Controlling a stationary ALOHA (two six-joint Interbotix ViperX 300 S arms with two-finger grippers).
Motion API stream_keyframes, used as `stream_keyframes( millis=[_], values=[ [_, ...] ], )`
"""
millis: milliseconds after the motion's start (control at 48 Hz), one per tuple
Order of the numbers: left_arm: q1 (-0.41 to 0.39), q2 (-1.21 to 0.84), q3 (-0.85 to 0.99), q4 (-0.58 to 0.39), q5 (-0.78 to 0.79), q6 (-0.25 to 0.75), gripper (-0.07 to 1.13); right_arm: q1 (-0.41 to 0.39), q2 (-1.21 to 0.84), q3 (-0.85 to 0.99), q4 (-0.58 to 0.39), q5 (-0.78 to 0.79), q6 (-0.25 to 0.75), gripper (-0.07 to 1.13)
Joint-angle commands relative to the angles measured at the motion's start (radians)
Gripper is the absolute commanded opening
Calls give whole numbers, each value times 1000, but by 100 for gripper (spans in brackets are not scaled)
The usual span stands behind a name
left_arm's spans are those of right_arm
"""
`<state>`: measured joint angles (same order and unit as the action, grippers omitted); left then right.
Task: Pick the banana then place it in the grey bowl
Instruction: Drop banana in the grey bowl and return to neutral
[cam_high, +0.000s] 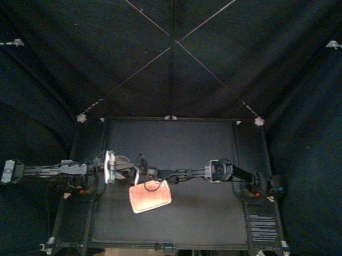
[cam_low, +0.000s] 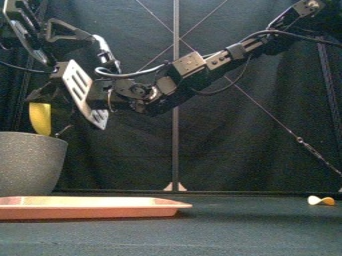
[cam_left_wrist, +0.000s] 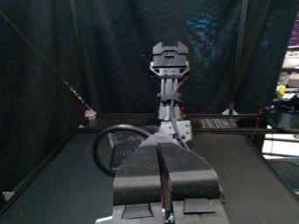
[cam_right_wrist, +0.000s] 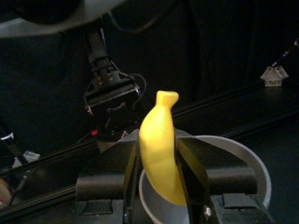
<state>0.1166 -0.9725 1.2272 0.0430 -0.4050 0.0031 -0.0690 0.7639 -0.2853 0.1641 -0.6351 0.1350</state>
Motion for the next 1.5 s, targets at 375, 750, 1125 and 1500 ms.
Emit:
stream_keyframes(
  millis=[375,750,1125,1500],
  values=[
    [-2,2,-23,20,-20,0,0,-20,-35,-60,-44,49,-5,100],
    [-2,0,-21,37,-20,0,0,-57,-264,302,-58,-43,-6,100],
    [-3,-2,-17,35,-20,0,0,-64,-653,776,-110,-75,0,100],
    [-2,-2,5,37,-18,0,0,-26,-881,1019,-110,-75,-5,100]
  ],
)
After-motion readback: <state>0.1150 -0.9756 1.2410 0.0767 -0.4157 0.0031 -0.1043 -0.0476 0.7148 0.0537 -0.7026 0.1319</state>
